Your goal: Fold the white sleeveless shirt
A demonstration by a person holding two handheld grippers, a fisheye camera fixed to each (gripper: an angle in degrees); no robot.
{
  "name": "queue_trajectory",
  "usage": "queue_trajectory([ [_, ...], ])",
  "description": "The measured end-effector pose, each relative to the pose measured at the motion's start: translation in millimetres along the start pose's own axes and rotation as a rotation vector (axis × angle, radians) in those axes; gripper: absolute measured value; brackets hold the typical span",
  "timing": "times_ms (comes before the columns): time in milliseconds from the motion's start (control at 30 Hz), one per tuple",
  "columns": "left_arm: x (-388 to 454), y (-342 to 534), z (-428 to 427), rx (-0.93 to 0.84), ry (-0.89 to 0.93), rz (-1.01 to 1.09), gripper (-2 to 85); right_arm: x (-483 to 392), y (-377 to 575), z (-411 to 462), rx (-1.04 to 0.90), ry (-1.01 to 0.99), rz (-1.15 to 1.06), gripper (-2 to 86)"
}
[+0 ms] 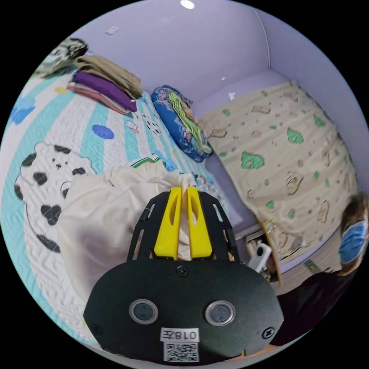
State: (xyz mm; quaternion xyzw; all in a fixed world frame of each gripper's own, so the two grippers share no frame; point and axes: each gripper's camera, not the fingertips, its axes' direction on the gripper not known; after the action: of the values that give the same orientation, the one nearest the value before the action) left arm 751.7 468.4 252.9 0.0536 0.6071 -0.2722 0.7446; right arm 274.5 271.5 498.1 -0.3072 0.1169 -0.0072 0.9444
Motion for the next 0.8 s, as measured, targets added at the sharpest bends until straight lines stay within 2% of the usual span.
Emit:
queue_trajectory([
  [133, -47, 17, -45, -0.007, 0.084, -0.127, -0.9, -9, 3, 21, -0.060, 0.018, -0.054, 8.7],
  [400, -95, 55, -96, 0.005, 0.162, -0.196, -1.2, -40, 10, 67, -0.194, 0.006, -0.231, 9.7],
  [600, -126, 96, -147, 0.106, 0.297, -0.208, -1.1, -51, 12, 102, -0.275, 0.030, -0.285, 9.9],
  [700, -131, 114, -179, 0.135, 0.309, -0.165, -1.0, -58, 12, 123, -0.329, 0.069, -0.301, 6.5],
  [800, -133, 133, -222, 0.208, 0.298, -0.122, -0.9, -69, 13, 126, -0.284, 0.124, -0.335, 2.1],
])
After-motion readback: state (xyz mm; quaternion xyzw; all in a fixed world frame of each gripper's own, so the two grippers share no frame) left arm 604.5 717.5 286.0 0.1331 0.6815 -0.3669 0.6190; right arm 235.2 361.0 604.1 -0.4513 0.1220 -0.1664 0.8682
